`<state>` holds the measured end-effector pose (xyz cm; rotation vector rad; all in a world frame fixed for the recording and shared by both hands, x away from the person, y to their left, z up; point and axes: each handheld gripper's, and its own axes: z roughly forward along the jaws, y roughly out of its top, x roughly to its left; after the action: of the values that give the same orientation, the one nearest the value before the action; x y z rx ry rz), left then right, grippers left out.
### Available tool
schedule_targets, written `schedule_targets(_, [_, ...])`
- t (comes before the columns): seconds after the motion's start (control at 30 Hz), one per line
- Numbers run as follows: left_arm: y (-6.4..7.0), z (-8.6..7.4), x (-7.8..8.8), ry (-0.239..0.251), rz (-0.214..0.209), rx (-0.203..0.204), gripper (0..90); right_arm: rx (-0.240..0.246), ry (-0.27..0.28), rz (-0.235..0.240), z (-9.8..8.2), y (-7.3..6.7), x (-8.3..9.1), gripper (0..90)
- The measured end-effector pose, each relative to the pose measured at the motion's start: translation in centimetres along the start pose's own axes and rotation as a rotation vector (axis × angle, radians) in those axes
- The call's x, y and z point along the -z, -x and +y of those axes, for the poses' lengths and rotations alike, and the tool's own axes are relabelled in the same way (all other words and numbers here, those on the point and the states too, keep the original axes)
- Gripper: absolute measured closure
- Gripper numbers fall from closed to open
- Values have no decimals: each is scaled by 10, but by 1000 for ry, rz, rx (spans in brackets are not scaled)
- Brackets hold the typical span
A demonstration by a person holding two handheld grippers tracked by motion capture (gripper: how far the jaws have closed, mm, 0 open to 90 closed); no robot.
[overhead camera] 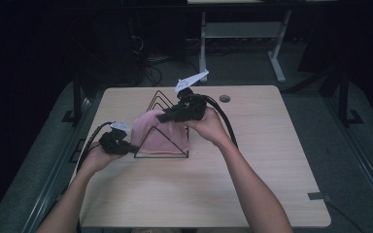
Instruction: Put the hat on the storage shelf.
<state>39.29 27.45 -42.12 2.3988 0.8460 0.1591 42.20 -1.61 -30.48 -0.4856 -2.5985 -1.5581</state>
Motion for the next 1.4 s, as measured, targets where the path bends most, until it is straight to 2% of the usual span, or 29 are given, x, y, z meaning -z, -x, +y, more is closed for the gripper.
schedule_targets(0.1, [0,-1,-2,-4,3,4,815,9,-9,0,-1,1,-1,747])
schedule_targets(0.13, [-1,-1,-2,-18,5,-9,815,10,-11,-1,-1,1,-2,745])
schedule_targets(0.37, [-3,-3,-7,-54,17,-29,816,-3,-28,8,-5,3,-6,735])
schedule_targets(0.4, [-3,-4,-8,-50,19,-21,816,-3,-33,12,-6,3,-7,733])
schedule_targets(0.43, [-4,-4,-8,-70,21,-34,816,-7,-38,12,-7,3,-8,733])
schedule_targets(0.47, [-3,-4,-10,-57,23,-19,816,-11,-39,16,-9,4,-9,732])
schedule_targets(0.53, [-4,-5,-11,-74,24,-38,816,-10,-40,18,-10,5,-9,730])
schedule_targets(0.63, [-5,-5,-12,-79,25,-32,812,-10,-44,24,-10,5,-10,726])
schedule_targets(0.9, [-8,-8,-9,-88,32,-15,720,-14,-43,23,-10,5,-10,693])
schedule_targets(0.97, [-9,-9,-7,-101,33,-25,698,-19,-45,26,-9,5,-10,692])
schedule_targets(1.2, [-5,-10,-2,-88,30,-22,658,-9,-37,28,-9,4,-13,690])
schedule_targets(1.3, [-5,-10,-1,-90,19,-32,674,-14,-28,43,-9,3,-15,644])
schedule_targets(1.33, [-4,-10,-1,-86,12,-23,726,-19,-25,43,-9,3,-15,598])
schedule_targets(1.37, [-4,-10,0,-95,15,-40,749,-19,-21,40,-9,3,-15,575])
schedule_targets(1.4, [-4,-10,0,-96,13,-40,780,-29,-17,49,-9,2,-14,555])
